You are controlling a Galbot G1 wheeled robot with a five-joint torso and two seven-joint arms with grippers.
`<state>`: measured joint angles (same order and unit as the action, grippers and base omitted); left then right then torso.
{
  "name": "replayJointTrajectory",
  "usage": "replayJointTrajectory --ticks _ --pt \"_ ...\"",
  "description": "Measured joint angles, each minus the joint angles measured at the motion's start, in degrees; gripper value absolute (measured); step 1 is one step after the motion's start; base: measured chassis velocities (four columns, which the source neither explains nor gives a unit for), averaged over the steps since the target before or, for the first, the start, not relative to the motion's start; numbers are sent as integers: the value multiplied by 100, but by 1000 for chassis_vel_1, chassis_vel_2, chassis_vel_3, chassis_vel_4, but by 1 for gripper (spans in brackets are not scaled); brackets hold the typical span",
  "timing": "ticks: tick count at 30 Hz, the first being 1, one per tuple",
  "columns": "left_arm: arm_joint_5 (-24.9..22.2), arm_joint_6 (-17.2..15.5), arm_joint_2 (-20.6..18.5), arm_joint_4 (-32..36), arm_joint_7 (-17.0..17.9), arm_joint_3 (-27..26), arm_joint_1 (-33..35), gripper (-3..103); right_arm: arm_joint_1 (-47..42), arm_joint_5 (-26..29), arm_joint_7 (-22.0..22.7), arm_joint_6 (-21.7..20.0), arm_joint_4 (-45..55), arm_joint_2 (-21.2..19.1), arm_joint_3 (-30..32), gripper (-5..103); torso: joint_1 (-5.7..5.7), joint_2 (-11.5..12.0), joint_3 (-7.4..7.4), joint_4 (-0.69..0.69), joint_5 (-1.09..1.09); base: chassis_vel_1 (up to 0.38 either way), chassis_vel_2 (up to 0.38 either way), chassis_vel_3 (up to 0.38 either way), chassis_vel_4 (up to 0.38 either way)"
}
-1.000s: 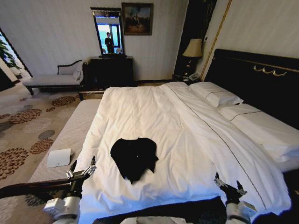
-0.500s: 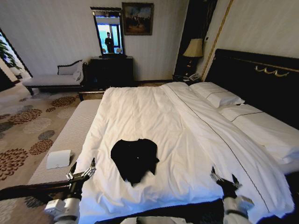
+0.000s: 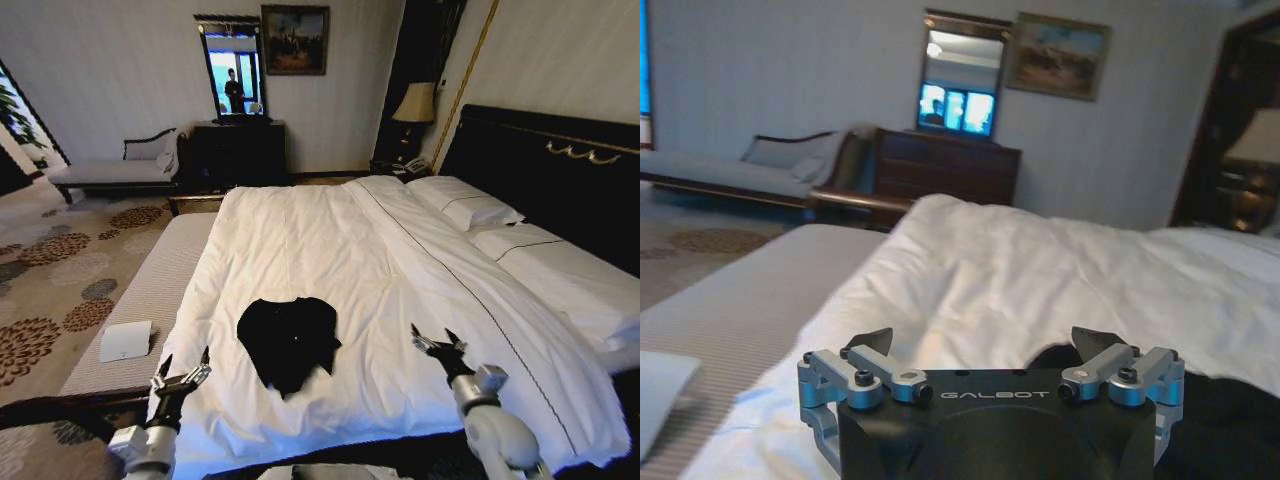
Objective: Fold the clothes on the bed.
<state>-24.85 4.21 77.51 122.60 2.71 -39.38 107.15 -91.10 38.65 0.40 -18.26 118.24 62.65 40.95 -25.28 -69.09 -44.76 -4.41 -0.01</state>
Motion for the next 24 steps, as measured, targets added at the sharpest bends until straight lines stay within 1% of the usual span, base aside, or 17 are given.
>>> replayJointTrajectory --ticks 1,2,3,4,5,8,10,12,13,15,16,19,21,22,24 --pt "46 -17 -30 -13 12 41 -38 100 84 172 -12 -83 -28 -134 -81 100 0 0 0 -1 0 0 0 0 0" --pt "139 -59 -99 -39 25 129 -125 100 247 457 -20 -231 -86 -311 -223 100 0 0 0 0 2 0 0 0 0" --pt "246 -189 -247 -82 84 282 -306 100 567 948 -25 -479 -228 -542 -486 100 0 1 0 0 3 0 0 0 0" --pt "265 -257 -312 -101 113 353 -397 100 727 1146 -22 -568 -319 -619 -608 100 -1 0 0 -1 2 0 0 0 0" --pt "265 -257 -312 -101 113 353 -397 100 727 1146 -22 -568 -319 -619 -608 100 -1 0 0 -1 2 0 0 0 0" --pt "277 -472 -492 -206 225 551 -769 100 1352 1815 78 -903 -694 -799 -1103 100 -1 1 0 -1 1 0 0 0 0" --pt "257 -554 -607 -279 270 659 -937 100 1835 2111 151 -1045 -1035 -858 -1445 100 -1 1 0 -2 1 0 0 0 0" --pt "253 -563 -630 -290 278 675 -953 100 1955 2162 161 -1067 -1118 -866 -1533 100 0 1 -1 -2 1 0 0 0 0" --pt "243 -583 -711 -322 293 720 -979 100 2308 2296 171 -1151 -1367 -873 -1794 100 -1 1 -1 -2 1 0 0 0 0" --pt "230 -587 -773 -328 296 702 -942 100 2863 2383 157 -1241 -1819 -842 -2241 100 -1 1 -1 -1 0 0 0 0 0" --pt "230 -587 -773 -328 296 702 -942 100 2863 2383 157 -1241 -1819 -842 -2241 100 -1 1 -1 -1 0 0 0 0 0" --pt "163 -589 -744 -236 296 605 -781 100 3467 2568 170 -1338 -2437 -669 -2750 100 -1 1 -1 0 1 0 0 0 0" --pt "142 -589 -703 -178 296 538 -675 100 3777 2677 180 -1391 -2792 -497 -2994 100 -1 1 0 2 1 0 0 0 0" --pt "142 -589 -703 -178 296 538 -675 100 3777 2677 180 -1391 -2792 -497 -2994 100 -1 1 0 2 1 0 0 0 0" --pt "117 -590 -652 -138 296 457 -582 100 4098 2678 156 -1415 -3206 -267 -3249 100 -1 1 0 0 1 0 0 0 0"
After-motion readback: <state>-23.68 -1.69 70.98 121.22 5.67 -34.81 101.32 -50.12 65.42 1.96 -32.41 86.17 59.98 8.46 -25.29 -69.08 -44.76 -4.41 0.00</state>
